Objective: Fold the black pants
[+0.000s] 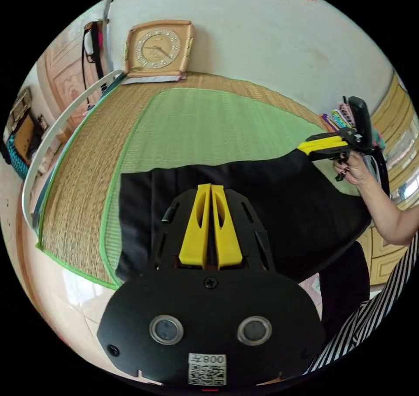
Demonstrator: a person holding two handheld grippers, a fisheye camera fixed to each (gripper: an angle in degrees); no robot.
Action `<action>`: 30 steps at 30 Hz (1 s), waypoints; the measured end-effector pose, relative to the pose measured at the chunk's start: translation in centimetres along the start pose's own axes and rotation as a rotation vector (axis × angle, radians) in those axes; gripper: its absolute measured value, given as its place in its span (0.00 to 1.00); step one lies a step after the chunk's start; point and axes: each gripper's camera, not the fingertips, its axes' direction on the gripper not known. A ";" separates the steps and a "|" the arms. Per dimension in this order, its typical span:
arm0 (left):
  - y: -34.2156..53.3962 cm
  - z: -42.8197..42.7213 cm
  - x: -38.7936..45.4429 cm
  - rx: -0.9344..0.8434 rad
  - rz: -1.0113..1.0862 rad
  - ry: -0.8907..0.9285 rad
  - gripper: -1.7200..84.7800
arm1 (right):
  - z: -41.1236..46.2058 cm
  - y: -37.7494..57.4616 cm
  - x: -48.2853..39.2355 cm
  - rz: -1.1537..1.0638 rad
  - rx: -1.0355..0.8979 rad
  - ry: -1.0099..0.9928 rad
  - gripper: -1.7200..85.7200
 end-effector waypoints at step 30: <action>-8.0 14.6 12.7 -0.118 0.291 0.286 0.02 | 0.8 18.6 0.4 0.549 0.026 0.056 0.02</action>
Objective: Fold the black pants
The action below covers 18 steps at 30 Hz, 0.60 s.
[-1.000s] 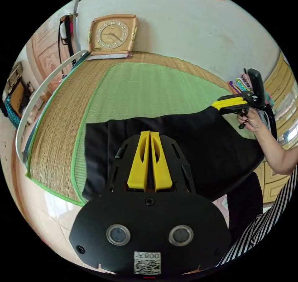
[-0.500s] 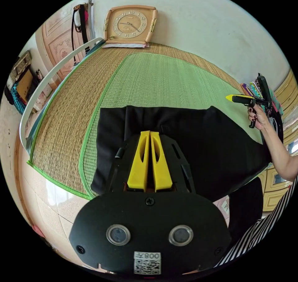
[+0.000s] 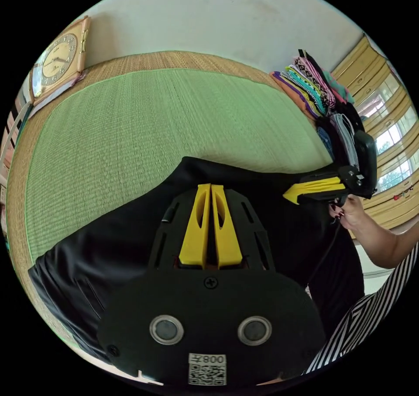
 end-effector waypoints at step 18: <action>5.6 4.9 9.0 -0.315 0.410 0.225 0.09 | -0.3 12.3 -3.6 -0.195 -0.179 0.021 0.11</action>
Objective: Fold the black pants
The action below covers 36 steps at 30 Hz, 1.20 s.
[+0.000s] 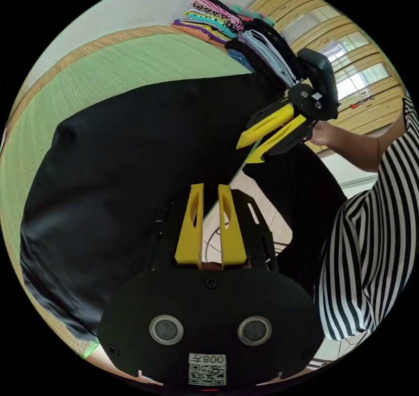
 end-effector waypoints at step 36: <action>-14.3 11.4 -15.9 0.184 -0.271 -0.106 0.02 | -0.1 9.0 16.8 0.450 0.291 0.115 0.02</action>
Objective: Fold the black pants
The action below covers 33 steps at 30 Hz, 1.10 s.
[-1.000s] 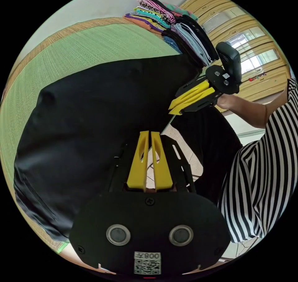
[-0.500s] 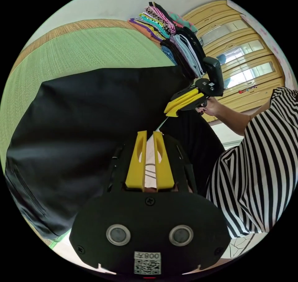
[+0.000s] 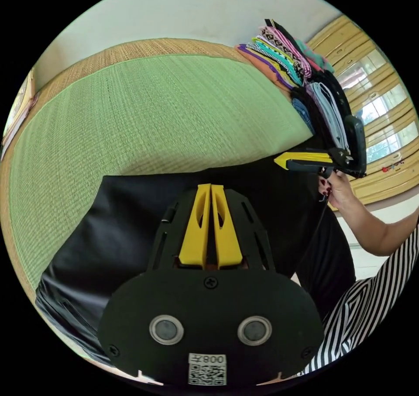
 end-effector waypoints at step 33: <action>-6.4 19.7 4.5 -0.135 0.047 0.259 0.03 | -6.9 21.1 14.3 0.411 0.129 -0.114 0.02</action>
